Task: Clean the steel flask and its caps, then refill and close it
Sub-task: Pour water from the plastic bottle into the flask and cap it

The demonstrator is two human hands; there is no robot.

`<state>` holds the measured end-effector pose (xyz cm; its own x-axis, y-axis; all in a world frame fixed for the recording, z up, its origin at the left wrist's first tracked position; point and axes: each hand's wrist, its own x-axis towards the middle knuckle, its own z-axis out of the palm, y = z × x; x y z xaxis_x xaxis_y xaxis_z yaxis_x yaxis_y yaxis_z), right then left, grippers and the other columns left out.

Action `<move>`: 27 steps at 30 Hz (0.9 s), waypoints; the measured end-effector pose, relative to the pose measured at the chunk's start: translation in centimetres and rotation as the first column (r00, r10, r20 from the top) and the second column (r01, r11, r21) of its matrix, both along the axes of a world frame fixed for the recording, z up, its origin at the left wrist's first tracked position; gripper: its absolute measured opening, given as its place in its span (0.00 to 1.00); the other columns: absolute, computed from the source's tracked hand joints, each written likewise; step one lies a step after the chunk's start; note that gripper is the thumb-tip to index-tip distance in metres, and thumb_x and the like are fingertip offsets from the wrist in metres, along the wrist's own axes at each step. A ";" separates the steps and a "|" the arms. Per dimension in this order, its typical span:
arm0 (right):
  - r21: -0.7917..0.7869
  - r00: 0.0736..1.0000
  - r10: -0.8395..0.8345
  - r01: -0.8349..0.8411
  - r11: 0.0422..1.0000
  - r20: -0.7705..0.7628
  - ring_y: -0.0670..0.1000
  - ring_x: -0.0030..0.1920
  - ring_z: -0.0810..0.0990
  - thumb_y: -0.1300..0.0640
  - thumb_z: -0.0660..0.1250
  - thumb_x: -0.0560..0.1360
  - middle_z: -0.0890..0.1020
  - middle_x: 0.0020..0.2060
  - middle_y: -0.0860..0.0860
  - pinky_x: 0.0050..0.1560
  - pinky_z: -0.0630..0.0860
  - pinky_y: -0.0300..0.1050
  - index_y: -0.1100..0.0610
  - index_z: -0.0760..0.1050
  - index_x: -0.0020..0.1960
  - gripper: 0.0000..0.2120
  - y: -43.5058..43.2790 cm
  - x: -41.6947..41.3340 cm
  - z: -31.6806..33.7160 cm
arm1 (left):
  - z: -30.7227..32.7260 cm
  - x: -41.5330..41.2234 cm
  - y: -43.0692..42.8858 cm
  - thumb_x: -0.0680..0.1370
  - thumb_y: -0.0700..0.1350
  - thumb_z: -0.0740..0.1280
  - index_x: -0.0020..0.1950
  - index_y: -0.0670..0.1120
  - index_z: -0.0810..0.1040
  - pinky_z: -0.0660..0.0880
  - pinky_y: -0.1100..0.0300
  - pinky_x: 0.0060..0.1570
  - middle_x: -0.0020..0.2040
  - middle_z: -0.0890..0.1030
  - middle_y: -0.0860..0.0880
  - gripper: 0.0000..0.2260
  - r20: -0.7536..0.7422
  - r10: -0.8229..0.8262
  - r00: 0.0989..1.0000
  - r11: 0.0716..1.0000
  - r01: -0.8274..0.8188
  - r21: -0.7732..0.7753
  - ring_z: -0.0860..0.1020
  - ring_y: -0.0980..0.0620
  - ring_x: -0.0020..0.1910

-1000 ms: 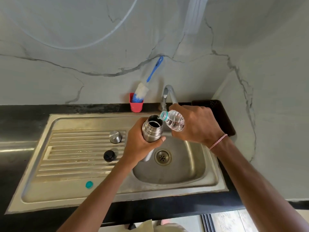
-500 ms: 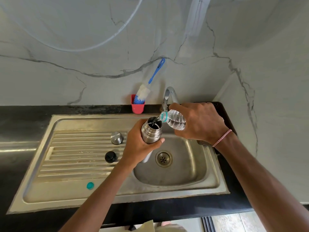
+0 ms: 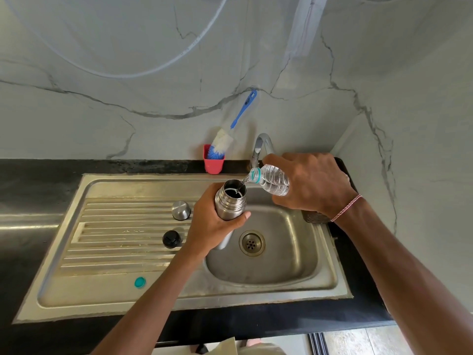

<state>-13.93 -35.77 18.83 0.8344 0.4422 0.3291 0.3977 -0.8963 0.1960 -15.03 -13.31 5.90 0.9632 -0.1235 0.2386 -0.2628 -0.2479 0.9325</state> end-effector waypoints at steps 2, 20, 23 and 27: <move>-0.012 1.000 0.004 -0.004 1.000 -0.005 0.58 0.32 0.81 0.40 0.73 0.65 0.81 0.37 0.47 0.33 0.64 0.41 0.47 0.76 0.62 0.28 0.0 0.0 0.2 | 0.0 -0.1 0.1 0.67 0.45 0.85 0.62 0.48 0.77 0.79 0.60 0.51 0.52 0.84 0.54 0.28 0.004 0.000 1.000 1.000 0.000 0.003 0.83 0.52 0.51; -0.081 1.000 -0.001 0.002 0.997 0.012 0.57 0.32 0.82 0.39 0.72 0.65 0.83 0.39 0.47 0.33 0.62 0.40 0.46 0.76 0.64 0.29 0.2 -0.5 0.8 | 0.2 -0.6 0.3 0.67 0.45 0.85 0.62 0.47 0.77 0.77 0.66 0.50 0.52 0.84 0.55 0.28 0.016 -0.010 1.000 1.000 0.010 -0.003 0.83 0.53 0.51; -0.076 1.000 -0.004 0.007 0.997 0.030 0.57 0.31 0.81 0.40 0.74 0.64 0.82 0.37 0.47 0.33 0.62 0.40 0.47 0.78 0.62 0.28 0.2 -0.6 1.0 | 0.2 -0.8 0.3 0.67 0.44 0.85 0.62 0.47 0.77 0.76 0.67 0.49 0.52 0.84 0.55 0.27 0.011 -0.011 1.000 1.000 0.011 -0.002 0.83 0.54 0.50; -0.069 0.999 0.008 -0.006 0.998 0.031 0.58 0.31 0.81 0.41 0.75 0.64 0.83 0.38 0.47 0.33 0.64 0.40 0.47 0.78 0.62 0.28 0.2 -0.6 1.2 | 0.1 -1.0 0.4 0.67 0.44 0.85 0.62 0.47 0.77 0.76 0.67 0.49 0.52 0.84 0.55 0.28 0.008 -0.012 1.000 1.000 0.012 -0.005 0.83 0.54 0.50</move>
<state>-14.56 -35.60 20.03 0.8212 0.4701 0.3235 0.3964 -0.8777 0.2691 -16.00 -12.95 6.04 0.9599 -0.1334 0.2467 -0.2728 -0.2402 0.9316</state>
